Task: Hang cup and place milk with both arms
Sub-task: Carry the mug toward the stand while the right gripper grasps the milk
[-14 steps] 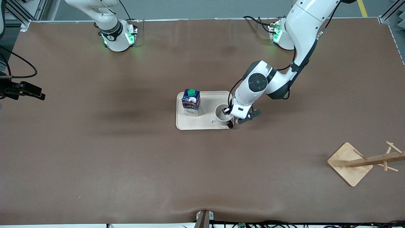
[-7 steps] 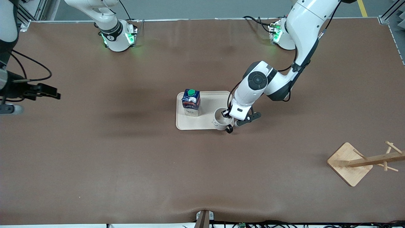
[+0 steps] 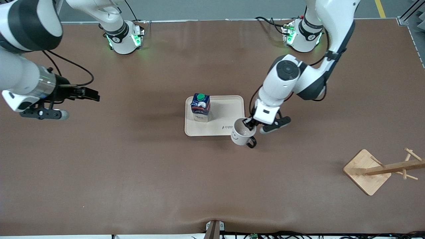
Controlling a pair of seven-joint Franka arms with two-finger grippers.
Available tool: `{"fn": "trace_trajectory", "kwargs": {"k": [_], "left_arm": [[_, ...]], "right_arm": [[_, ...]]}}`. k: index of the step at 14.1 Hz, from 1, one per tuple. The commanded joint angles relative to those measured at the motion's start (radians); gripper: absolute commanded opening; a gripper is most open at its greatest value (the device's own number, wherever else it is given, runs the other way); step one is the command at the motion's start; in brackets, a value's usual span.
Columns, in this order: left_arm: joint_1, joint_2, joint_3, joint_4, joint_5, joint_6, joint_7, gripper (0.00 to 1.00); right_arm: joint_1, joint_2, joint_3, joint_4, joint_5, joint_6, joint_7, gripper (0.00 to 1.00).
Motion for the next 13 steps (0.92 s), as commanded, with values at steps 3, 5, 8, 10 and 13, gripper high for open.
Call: {"fn": "trace_trajectory", "kwargs": {"k": [3,5,8,10,13], "left_arm": [[0.134,-0.026,-0.013,0.092,0.021,-0.208,0.203,0.0],[0.18,-0.048,-0.013,0.093,0.019,-0.26,0.309,0.0],[0.232,-0.091,-0.011,0.103,0.014,-0.352,0.445,0.0],[0.285,-0.103,-0.01,0.136,0.016,-0.427,0.583,0.0],[0.364,-0.13,-0.011,0.158,0.013,-0.472,0.744,0.0]], "right_arm": [[0.113,-0.009,-0.01,-0.064,0.014,0.005,0.08,1.0],[0.152,-0.006,-0.01,-0.07,0.054,0.019,0.165,1.0],[0.196,-0.035,-0.01,-0.214,0.189,0.16,0.297,1.0],[0.283,-0.032,-0.01,-0.246,0.206,0.254,0.397,1.0],[0.406,0.017,-0.011,-0.253,0.206,0.41,0.584,1.0]]}}
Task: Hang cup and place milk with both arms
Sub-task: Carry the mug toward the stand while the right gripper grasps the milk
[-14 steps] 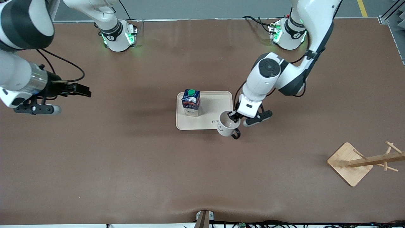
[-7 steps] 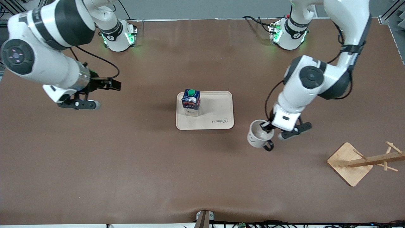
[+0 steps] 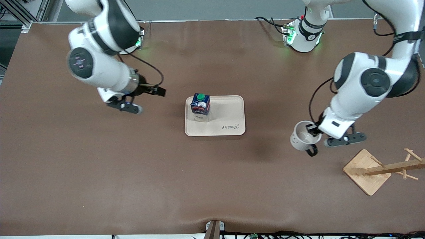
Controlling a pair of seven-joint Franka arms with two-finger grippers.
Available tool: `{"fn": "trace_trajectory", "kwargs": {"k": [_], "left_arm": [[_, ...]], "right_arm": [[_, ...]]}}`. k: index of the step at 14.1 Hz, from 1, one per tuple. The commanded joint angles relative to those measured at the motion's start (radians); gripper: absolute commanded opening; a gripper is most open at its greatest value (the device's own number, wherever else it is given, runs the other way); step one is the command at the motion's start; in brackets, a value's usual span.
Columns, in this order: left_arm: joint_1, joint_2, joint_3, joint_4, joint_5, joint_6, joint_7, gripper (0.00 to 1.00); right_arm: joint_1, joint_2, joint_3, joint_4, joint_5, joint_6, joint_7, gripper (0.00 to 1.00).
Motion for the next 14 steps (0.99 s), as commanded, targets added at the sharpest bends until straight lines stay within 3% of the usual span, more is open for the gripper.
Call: {"fn": "trace_trajectory", "kwargs": {"k": [1,5,9,14], "left_arm": [[0.063,-0.036,-0.012,0.012,0.008,-0.05,0.103,0.0],[0.126,-0.049,-0.009,0.058,0.007,-0.111,0.225,0.0],[0.16,-0.039,-0.003,0.133,0.007,-0.188,0.232,0.0],[0.25,-0.035,-0.002,0.158,0.003,-0.203,0.386,0.0]], "right_arm": [[0.094,0.027,-0.012,-0.016,0.017,0.113,0.117,1.0],[0.201,0.109,-0.015,-0.009,-0.003,0.268,0.252,1.0],[0.264,0.173,-0.015,0.0,-0.205,0.357,0.42,1.0],[0.263,0.198,-0.014,0.032,-0.212,0.408,0.473,1.0]]}}
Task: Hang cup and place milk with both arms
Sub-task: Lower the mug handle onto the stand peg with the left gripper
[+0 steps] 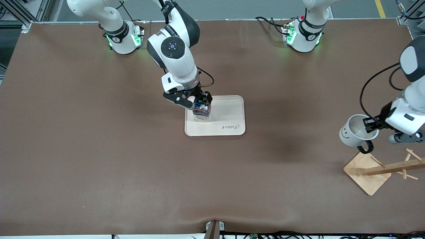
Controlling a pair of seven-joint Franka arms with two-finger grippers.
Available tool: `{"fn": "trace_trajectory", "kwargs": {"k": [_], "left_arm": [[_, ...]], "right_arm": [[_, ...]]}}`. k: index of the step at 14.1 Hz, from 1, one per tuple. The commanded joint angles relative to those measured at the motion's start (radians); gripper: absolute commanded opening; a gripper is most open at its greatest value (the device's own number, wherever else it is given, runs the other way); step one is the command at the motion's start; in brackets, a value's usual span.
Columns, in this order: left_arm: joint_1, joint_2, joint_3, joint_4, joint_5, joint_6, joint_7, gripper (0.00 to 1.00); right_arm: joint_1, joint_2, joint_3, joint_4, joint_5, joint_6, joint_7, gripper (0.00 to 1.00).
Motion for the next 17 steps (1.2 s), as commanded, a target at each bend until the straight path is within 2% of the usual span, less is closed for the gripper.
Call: {"fn": "trace_trajectory", "kwargs": {"k": [1,4,13,17], "left_arm": [[0.047,0.009,-0.006,0.04,0.003,-0.023,0.091,0.0],[0.074,0.018,-0.006,0.058,-0.016,-0.023,0.135,0.0],[0.102,0.082,-0.005,0.135,-0.018,-0.023,0.2,0.0],[0.145,0.098,-0.005,0.156,-0.042,-0.023,0.231,0.0]], "right_arm": [[0.004,0.017,-0.009,0.037,-0.021,-0.009,0.033,1.0],[0.004,0.017,-0.009,0.045,-0.021,-0.055,0.032,1.0],[0.025,0.06,-0.009,0.069,-0.047,-0.043,0.033,1.0],[0.018,0.058,-0.009,0.078,-0.047,-0.054,0.024,1.0]]}}
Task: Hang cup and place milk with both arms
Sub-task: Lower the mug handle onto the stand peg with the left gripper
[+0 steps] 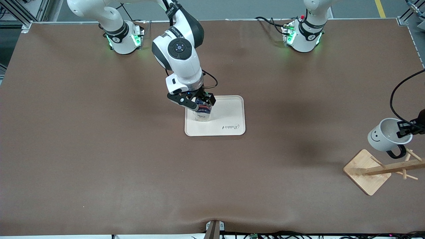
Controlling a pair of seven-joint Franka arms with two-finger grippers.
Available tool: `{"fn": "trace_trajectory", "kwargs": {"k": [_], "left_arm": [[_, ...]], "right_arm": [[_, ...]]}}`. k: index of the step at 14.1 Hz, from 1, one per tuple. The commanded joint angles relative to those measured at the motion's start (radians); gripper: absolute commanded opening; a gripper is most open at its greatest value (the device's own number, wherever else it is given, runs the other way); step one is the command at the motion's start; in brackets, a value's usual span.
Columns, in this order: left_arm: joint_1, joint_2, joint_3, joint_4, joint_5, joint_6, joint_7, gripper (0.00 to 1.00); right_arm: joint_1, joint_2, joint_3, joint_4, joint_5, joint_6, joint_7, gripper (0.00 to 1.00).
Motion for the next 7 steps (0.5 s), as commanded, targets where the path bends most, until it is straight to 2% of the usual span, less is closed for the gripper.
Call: {"fn": "trace_trajectory", "kwargs": {"k": [1,7], "left_arm": [[0.028,0.015,-0.007,0.035,-0.04,-0.023,0.062,0.0],[0.058,0.036,-0.007,0.037,-0.041,-0.023,0.125,0.0]], "right_arm": [[-0.006,0.016,-0.002,0.032,-0.023,-0.02,0.007,1.0],[-0.013,0.011,-0.005,0.039,-0.023,-0.023,-0.001,1.0]]}}
